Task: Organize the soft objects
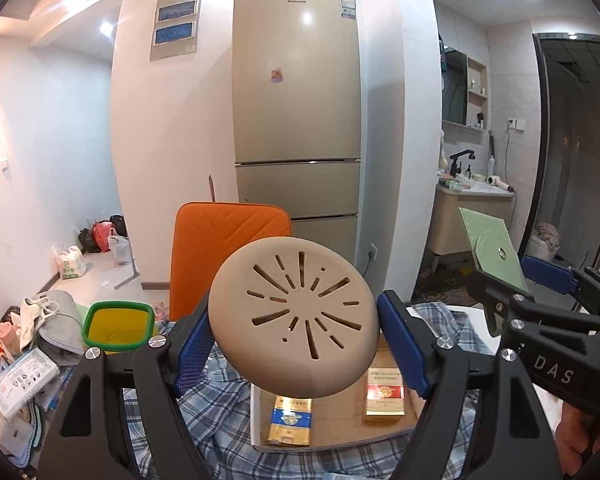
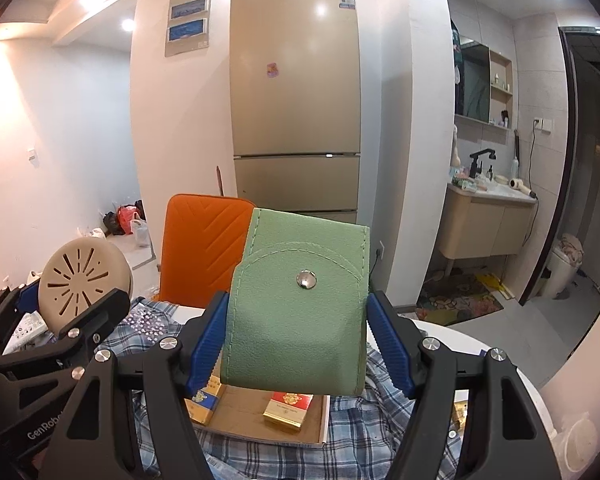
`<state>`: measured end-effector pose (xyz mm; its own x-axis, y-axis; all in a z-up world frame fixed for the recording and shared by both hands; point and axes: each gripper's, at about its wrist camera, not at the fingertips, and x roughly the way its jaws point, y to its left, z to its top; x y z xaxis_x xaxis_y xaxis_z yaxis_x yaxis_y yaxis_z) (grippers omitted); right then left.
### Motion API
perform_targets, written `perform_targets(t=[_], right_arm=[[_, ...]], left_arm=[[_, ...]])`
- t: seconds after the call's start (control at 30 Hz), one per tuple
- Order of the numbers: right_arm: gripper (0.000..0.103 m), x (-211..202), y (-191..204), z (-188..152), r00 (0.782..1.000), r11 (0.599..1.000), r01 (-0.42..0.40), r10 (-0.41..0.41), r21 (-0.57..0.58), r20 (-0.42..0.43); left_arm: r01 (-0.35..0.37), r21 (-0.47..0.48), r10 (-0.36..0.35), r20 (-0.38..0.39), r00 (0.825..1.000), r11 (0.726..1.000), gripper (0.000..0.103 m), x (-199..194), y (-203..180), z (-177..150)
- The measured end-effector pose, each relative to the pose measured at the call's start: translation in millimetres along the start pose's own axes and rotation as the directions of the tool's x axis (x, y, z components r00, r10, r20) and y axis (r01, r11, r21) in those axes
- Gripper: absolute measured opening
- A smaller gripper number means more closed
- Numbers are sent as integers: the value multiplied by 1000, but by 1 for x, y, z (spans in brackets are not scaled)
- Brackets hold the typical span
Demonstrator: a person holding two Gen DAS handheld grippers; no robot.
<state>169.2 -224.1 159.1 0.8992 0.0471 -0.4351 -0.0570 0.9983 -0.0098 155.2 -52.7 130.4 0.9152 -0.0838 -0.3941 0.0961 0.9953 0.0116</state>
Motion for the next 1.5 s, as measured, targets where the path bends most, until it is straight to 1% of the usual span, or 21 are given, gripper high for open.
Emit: perform_targets(t=[0.17, 0.23, 0.3, 0.37, 0.57, 0.8, 1.07, 1.23, 1.37, 1.5], right_arm=[[71, 27, -8, -11, 999, 999, -23, 25, 47, -44], [71, 38, -10, -17, 998, 998, -21, 24, 53, -59], [71, 49, -9, -22, 997, 999, -17, 21, 48, -77], [71, 63, -7, -28, 994, 999, -21, 25, 46, -103], [71, 104, 3, -49, 979, 1000, -18, 22, 19, -201], [71, 141, 15, -69, 956, 999, -23, 15, -24, -295], [71, 173, 23, -99, 921, 998, -32, 11, -47, -388], [71, 186, 26, -113, 902, 997, -38, 8, -62, -431], [71, 191, 23, -118, 894, 997, -42, 12, -58, -449], [71, 195, 23, -121, 887, 998, -43, 12, -56, -461]], left_arm=[[8, -10, -9, -56, 998, 1000, 77, 22, 7, -6], [6, -14, -7, -76, 997, 1000, 77, 32, 9, -9], [22, -24, -24, -109, 994, 999, 77, 45, 11, -14], [35, -31, -39, -146, 988, 999, 77, 58, 14, -20], [14, -20, -18, -250, 968, 1000, 77, 91, 12, -42], [4, -18, -10, -329, 944, 1000, 77, 115, 10, -56], [3, -17, -10, -386, 923, 1000, 77, 132, 13, -68], [4, -13, -8, -406, 914, 1000, 77, 141, 12, -74], [2, -13, -7, -422, 907, 1000, 77, 148, 15, -79], [5, -13, -10, -427, 904, 1000, 77, 150, 15, -81]])
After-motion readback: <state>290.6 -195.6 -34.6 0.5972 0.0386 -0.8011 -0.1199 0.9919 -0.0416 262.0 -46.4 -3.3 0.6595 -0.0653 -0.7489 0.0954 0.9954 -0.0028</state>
